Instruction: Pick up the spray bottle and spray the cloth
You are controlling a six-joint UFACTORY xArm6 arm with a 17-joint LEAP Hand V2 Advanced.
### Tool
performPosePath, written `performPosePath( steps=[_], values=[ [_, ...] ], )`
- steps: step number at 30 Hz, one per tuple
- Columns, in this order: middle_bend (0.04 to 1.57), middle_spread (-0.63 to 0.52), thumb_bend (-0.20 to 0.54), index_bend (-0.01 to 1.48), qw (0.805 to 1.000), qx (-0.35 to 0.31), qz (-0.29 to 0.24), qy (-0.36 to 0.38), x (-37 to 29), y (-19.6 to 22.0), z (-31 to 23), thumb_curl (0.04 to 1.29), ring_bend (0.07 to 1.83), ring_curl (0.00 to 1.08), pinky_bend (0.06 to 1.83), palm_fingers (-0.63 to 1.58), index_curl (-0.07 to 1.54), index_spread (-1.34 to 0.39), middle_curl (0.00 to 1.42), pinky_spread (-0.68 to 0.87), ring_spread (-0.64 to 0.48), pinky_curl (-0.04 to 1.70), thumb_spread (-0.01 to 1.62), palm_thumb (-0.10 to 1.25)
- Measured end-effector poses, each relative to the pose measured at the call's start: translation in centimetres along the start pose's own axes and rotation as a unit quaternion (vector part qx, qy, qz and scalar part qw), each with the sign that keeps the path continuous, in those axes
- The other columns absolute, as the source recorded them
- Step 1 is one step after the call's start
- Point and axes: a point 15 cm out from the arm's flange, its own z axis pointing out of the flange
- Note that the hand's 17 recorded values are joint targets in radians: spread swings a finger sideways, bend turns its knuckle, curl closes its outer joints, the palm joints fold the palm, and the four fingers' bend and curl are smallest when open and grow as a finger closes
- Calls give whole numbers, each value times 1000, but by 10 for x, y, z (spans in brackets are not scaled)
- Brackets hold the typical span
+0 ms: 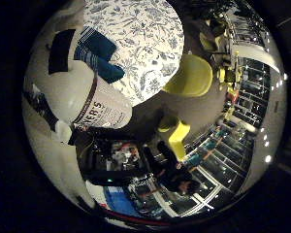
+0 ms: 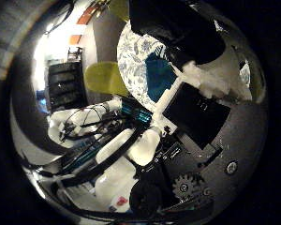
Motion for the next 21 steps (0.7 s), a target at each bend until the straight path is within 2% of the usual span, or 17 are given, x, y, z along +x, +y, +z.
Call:
performPosePath(
  steps=[4, 12, 21],
  values=[
    [1363, -69, -16, 1178, 1000, -28, -7, 8, -11, 1, 18, 847, 1469, 579, 1024, 1204, 712, -196, 583, -209, -153, 1257, 869, 1046],
    [1363, -69, -15, 1178, 993, -84, -35, 77, -28, -5, 37, 836, 1469, 579, 1025, 1204, 712, -196, 584, -210, -153, 1255, 883, 1050],
    [1363, -69, -15, 1178, 993, -75, -41, 88, -30, -6, 36, 830, 1469, 579, 1025, 1204, 712, -196, 585, -210, -153, 1255, 884, 1051]
  ],
)
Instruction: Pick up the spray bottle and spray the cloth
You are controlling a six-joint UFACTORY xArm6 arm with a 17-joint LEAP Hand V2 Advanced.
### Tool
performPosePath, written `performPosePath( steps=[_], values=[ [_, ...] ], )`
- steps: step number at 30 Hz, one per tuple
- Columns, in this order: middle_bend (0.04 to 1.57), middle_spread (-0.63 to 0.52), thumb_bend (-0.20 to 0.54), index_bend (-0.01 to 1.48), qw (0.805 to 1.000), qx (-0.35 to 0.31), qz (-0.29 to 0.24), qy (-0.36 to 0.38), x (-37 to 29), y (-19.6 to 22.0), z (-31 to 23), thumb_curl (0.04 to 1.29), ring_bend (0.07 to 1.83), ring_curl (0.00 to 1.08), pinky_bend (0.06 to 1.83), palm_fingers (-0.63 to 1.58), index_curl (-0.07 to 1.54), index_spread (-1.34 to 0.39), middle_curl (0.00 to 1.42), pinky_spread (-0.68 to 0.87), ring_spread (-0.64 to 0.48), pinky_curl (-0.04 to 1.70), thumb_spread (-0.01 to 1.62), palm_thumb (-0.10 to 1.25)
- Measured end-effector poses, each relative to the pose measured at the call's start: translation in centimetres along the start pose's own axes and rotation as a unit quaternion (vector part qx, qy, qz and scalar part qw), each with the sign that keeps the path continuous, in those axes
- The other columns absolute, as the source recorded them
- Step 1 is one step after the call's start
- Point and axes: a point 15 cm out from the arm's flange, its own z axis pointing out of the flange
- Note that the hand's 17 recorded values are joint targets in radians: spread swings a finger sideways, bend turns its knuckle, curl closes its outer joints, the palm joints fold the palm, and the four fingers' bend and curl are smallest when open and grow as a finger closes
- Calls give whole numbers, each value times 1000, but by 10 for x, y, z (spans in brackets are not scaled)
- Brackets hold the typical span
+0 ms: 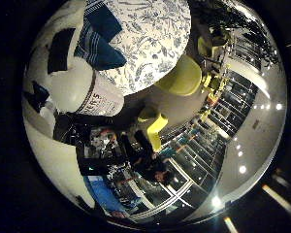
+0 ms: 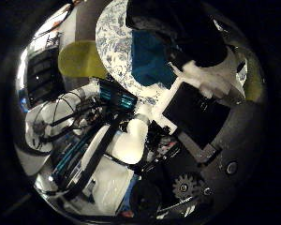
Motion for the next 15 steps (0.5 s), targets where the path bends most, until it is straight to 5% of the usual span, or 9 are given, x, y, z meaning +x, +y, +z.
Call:
performPosePath(
  steps=[7, 15],
  values=[
    [1362, -69, -14, 1175, 999, 44, -7, -20, -15, -3, -16, 822, 1468, 579, 1025, 1204, 707, -195, 585, -210, -153, 1254, 889, 1061],
    [1362, -69, -15, 1176, 968, 210, -31, -131, -77, -43, -78, 815, 1468, 579, 1025, 1204, 705, -194, 585, -210, -153, 1254, 891, 1062]
  ],
)
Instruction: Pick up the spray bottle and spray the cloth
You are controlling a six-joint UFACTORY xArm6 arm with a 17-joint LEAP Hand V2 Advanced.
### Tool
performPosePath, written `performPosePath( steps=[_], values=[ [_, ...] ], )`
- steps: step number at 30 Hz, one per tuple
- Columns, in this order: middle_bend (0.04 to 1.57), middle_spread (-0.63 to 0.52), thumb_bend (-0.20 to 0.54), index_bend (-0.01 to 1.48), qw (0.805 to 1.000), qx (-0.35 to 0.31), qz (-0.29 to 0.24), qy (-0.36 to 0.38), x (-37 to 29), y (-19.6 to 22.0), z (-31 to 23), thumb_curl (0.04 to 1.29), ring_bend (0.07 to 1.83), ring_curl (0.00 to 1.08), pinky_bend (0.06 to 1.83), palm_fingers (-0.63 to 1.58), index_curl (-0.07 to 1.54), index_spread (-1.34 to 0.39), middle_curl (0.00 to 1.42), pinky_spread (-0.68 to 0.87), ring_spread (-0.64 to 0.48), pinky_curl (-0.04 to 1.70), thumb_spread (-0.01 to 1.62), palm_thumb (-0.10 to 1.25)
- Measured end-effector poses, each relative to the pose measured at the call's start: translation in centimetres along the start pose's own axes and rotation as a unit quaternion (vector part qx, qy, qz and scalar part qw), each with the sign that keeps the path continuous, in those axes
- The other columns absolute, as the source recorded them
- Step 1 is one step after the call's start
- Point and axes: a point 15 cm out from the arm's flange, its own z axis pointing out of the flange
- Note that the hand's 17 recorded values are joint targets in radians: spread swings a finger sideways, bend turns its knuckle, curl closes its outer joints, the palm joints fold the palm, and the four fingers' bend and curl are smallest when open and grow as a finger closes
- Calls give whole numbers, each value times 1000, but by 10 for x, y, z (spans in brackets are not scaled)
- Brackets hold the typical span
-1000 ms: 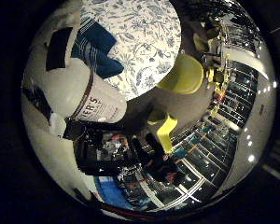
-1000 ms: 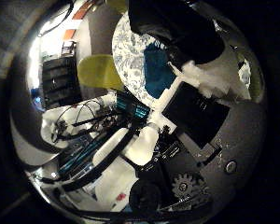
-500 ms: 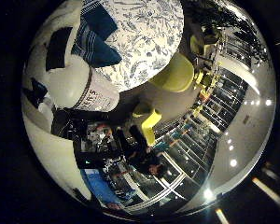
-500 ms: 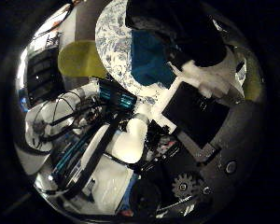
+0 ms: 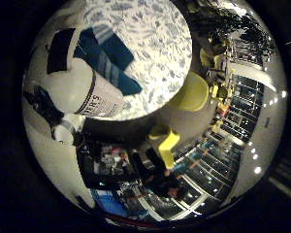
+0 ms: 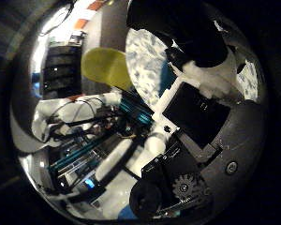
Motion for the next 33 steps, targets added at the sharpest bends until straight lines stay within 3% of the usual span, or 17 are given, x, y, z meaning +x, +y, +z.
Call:
performPosePath(
  steps=[6, 12, 23, 33],
  values=[
    [1362, -69, -14, 1177, 988, 123, 7, -90, -43, -56, -26, 821, 1468, 579, 1025, 1204, 704, -194, 585, -211, -153, 1254, 888, 1068],
    [1362, -69, -14, 1177, 950, 258, 11, -176, -73, -117, -59, 819, 1468, 579, 1025, 1204, 703, -194, 585, -211, -153, 1254, 885, 1073],
    [1362, -69, -14, 1178, 888, 293, 71, -348, -87, -149, 53, 828, 1468, 579, 1025, 1204, 702, -194, 586, -211, -153, 1254, 880, 1079],
    [1362, -69, -14, 1179, 898, 301, 72, -314, -71, -168, 123, 832, 1468, 579, 1025, 1204, 701, -194, 586, -211, -153, 1254, 873, 1074]
  ],
)
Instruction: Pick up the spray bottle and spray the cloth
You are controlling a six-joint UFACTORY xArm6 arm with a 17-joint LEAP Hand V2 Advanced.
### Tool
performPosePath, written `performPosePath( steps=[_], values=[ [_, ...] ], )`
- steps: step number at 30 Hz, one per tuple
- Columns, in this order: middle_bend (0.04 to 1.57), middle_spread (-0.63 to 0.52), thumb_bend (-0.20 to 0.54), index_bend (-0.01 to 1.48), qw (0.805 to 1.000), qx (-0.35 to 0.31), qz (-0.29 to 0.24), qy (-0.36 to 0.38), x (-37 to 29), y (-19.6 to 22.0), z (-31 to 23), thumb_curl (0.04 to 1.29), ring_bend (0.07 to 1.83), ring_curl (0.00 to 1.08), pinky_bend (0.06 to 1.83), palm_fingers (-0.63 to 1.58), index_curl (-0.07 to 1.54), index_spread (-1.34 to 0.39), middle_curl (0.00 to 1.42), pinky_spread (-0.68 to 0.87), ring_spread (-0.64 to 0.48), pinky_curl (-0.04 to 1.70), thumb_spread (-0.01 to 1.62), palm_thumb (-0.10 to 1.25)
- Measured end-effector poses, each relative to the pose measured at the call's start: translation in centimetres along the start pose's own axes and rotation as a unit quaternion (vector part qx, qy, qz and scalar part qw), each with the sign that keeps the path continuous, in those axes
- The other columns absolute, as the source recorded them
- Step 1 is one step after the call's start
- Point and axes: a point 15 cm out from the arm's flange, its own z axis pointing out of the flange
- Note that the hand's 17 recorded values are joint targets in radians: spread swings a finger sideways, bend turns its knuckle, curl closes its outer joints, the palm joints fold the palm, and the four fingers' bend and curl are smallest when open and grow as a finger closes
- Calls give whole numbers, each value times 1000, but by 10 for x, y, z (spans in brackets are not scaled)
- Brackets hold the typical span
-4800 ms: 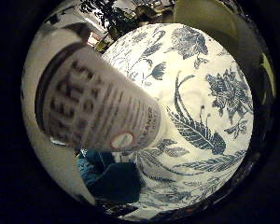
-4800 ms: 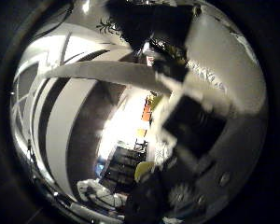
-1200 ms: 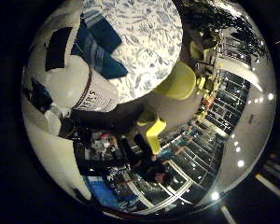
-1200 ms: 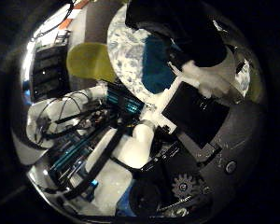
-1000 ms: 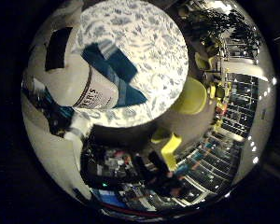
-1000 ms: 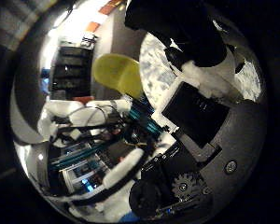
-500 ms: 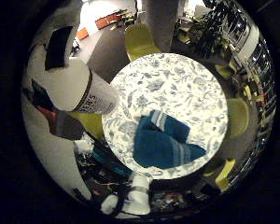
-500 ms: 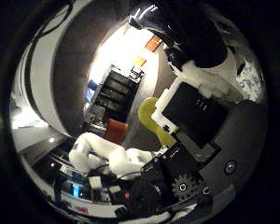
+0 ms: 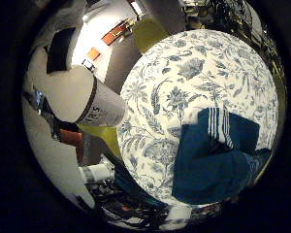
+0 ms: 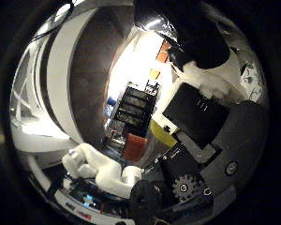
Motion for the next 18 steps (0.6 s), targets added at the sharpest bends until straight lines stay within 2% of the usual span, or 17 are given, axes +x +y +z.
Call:
performPosePath(
  steps=[18],
  values=[
    [1360, -69, -19, 1164, 998, -56, -6, -6, 11, 19, 54, 828, 1458, 574, 1014, 1208, 711, -189, 585, -223, -150, 1213, 862, 1041]
  ],
)
